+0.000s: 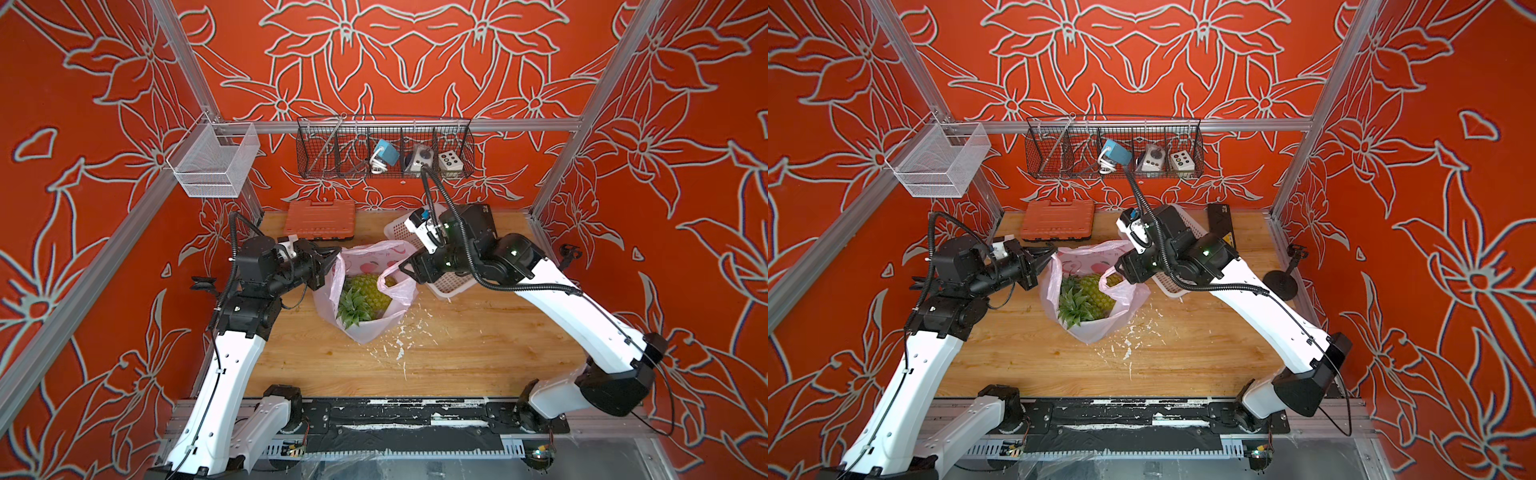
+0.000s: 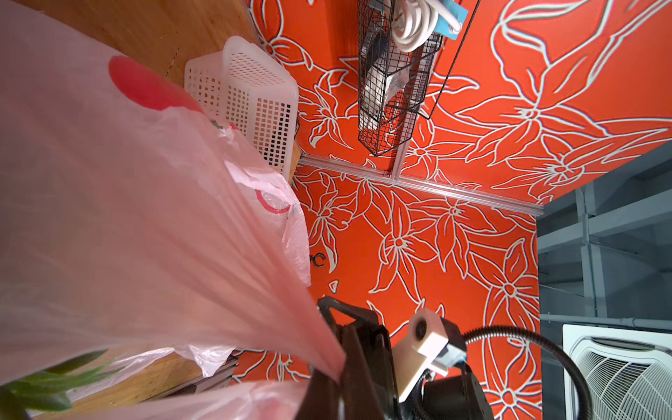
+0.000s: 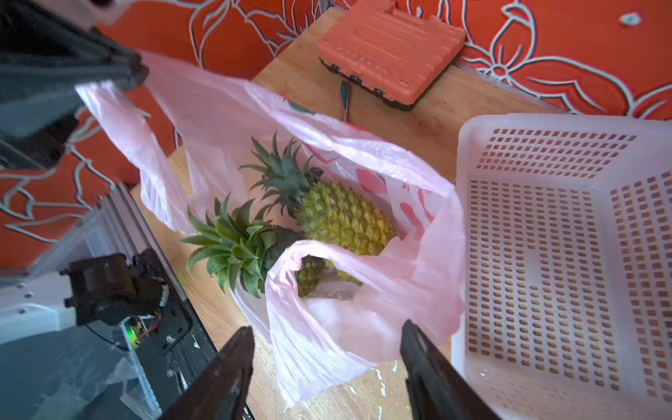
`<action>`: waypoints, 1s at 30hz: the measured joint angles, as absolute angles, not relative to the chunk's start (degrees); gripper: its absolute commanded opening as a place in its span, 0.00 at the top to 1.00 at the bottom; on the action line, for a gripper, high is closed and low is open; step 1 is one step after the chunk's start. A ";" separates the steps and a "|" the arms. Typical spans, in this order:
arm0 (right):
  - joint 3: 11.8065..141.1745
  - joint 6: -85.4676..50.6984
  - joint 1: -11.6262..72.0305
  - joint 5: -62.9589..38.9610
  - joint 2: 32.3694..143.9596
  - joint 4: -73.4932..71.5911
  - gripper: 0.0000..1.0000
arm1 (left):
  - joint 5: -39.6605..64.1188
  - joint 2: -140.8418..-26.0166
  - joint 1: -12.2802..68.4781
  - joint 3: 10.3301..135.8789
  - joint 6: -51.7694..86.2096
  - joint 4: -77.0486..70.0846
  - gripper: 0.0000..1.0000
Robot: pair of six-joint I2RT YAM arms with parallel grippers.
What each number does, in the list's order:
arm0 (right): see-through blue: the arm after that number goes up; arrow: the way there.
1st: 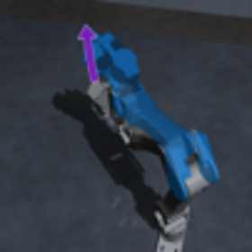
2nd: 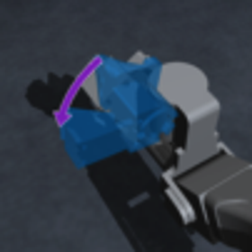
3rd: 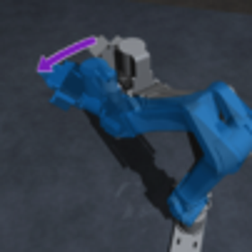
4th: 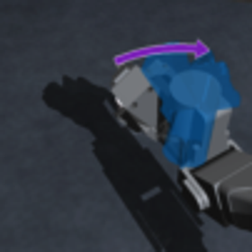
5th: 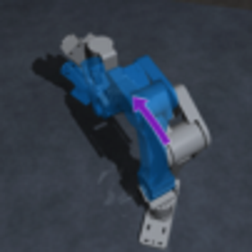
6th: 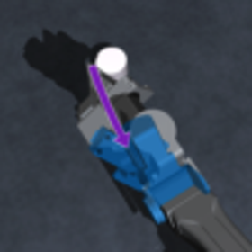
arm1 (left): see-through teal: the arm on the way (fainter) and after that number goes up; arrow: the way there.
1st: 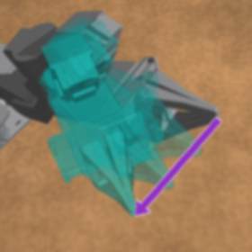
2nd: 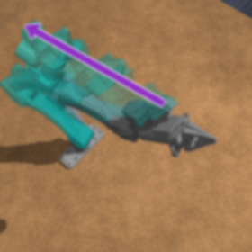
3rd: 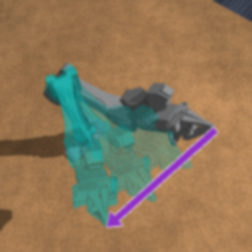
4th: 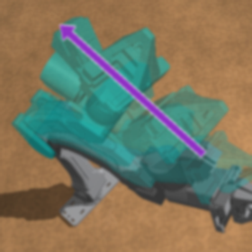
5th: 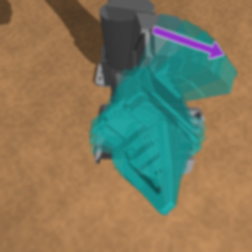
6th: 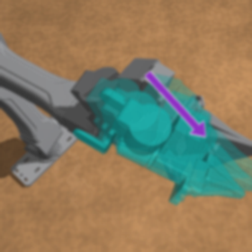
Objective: Place the pineapple into a plastic bag & tie a knot
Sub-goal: Adjust the plastic bag at the center of the board.
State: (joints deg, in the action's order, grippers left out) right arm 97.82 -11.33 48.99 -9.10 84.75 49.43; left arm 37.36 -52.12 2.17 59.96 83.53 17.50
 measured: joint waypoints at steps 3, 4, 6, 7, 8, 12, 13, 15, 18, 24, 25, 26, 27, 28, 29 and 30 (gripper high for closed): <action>98.10 -10.87 53.01 -5.87 86.28 51.05 0.29 | 37.87 -52.27 2.13 59.37 83.48 16.58 1.00; 98.41 -10.83 53.87 -4.93 87.02 51.48 0.29 | 38.06 -52.27 2.11 59.05 83.48 16.27 1.00; 98.67 -10.57 54.89 -2.85 88.64 51.86 0.28 | 38.35 -52.27 2.04 58.65 83.46 15.81 1.00; 98.74 -10.17 55.48 -1.63 89.62 52.07 0.28 | 38.54 -52.27 1.98 58.50 83.46 15.70 1.00; 98.76 -9.63 56.10 -0.16 90.59 52.29 0.28 | 38.74 -52.27 1.91 58.41 83.46 15.53 1.00; 98.83 -7.81 58.19 3.90 93.73 52.38 0.27 | 39.11 -52.25 1.72 58.37 83.50 15.25 1.00; 98.83 -7.20 58.63 4.78 94.52 52.34 0.27 | 39.31 -52.25 1.54 58.37 83.50 15.20 1.00; 98.83 -6.22 59.40 6.31 95.85 52.31 0.27 | 39.62 -52.25 1.26 58.37 83.53 15.11 1.00; 98.83 -4.71 60.58 8.43 97.80 52.07 0.27 | 40.16 -52.25 0.69 58.37 83.57 14.96 1.00; 98.76 -3.18 61.23 14.37 100.22 50.46 0.29 | 41.17 -51.94 -0.51 58.30 83.68 14.92 1.00; 98.45 -2.98 61.32 16.01 100.62 49.87 0.31 | 41.32 -51.86 -0.75 58.30 83.77 14.92 1.00; 98.00 -2.72 61.36 17.30 100.88 49.23 0.34 | 41.36 -51.72 -0.97 58.30 83.81 14.92 1.00; 97.34 -2.48 61.36 18.63 101.06 48.45 0.39 | 41.50 -51.64 -1.15 58.28 83.83 14.92 1.00; 96.42 -2.02 61.34 20.10 101.21 47.57 0.45 | 41.60 -51.51 -1.32 58.26 83.88 14.92 1.00; 95.42 -1.65 61.30 21.52 101.30 46.76 0.51 | 41.80 -51.37 -1.54 58.26 83.92 14.92 1.00; 94.63 -1.78 61.23 22.65 101.32 46.15 0.58 | 41.93 -51.31 -1.63 58.26 83.99 14.92 1.00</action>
State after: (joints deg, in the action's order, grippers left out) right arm 94.63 -1.78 61.23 22.65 101.32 46.15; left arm 41.93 -51.31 -1.63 58.26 83.99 14.92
